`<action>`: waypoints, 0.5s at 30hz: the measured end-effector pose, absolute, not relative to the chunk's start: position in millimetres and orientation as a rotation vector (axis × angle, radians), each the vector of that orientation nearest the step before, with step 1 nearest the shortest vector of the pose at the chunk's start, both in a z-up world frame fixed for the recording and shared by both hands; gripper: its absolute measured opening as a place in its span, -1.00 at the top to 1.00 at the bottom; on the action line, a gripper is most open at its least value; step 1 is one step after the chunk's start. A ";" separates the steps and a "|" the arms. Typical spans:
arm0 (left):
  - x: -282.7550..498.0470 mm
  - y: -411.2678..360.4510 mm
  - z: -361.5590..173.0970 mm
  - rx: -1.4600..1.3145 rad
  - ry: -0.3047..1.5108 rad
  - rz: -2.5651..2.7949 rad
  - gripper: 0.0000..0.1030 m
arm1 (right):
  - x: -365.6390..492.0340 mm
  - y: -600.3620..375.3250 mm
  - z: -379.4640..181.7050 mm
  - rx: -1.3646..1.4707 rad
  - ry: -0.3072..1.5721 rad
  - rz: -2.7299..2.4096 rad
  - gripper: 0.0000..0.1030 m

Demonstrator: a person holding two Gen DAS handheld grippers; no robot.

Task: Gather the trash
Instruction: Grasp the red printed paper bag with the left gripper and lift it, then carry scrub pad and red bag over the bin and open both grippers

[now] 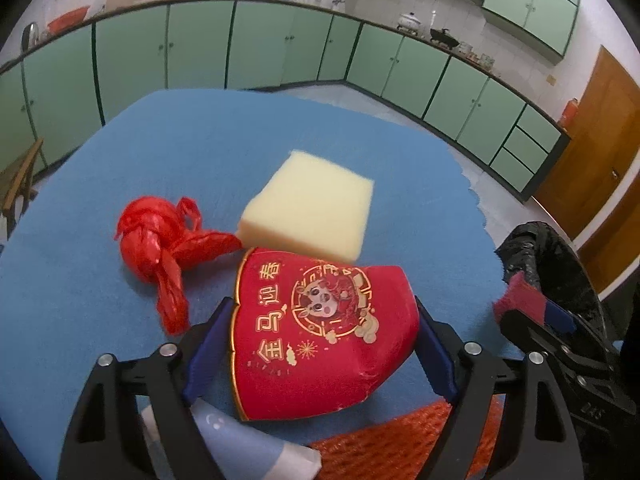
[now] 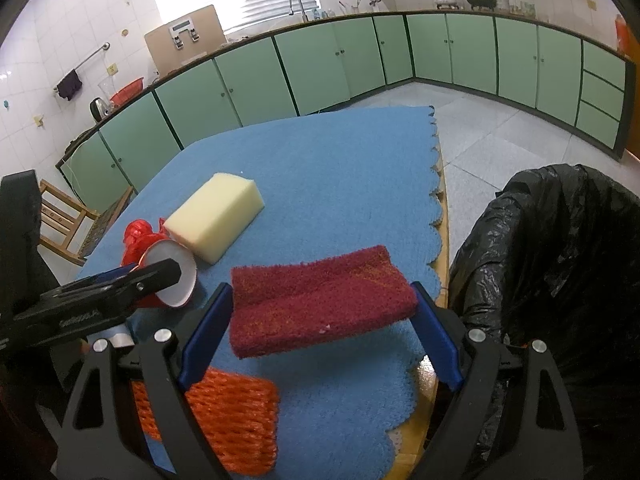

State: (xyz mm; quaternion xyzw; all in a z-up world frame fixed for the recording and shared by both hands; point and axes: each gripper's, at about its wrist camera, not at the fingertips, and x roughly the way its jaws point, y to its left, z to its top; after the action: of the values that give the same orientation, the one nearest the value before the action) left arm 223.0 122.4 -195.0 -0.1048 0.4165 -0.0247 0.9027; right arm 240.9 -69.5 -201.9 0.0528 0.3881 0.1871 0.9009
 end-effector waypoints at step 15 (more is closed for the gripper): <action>198.2 111.2 -158.9 -0.150 0.749 -0.066 -0.60 | 224.1 -74.5 -164.4 0.086 0.733 0.359 -0.63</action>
State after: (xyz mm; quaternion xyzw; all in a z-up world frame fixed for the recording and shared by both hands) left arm 198.2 111.2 -158.9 -0.0733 0.3655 -0.0323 0.9273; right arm 224.1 -74.5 -164.4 0.0416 0.3562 0.1746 0.9170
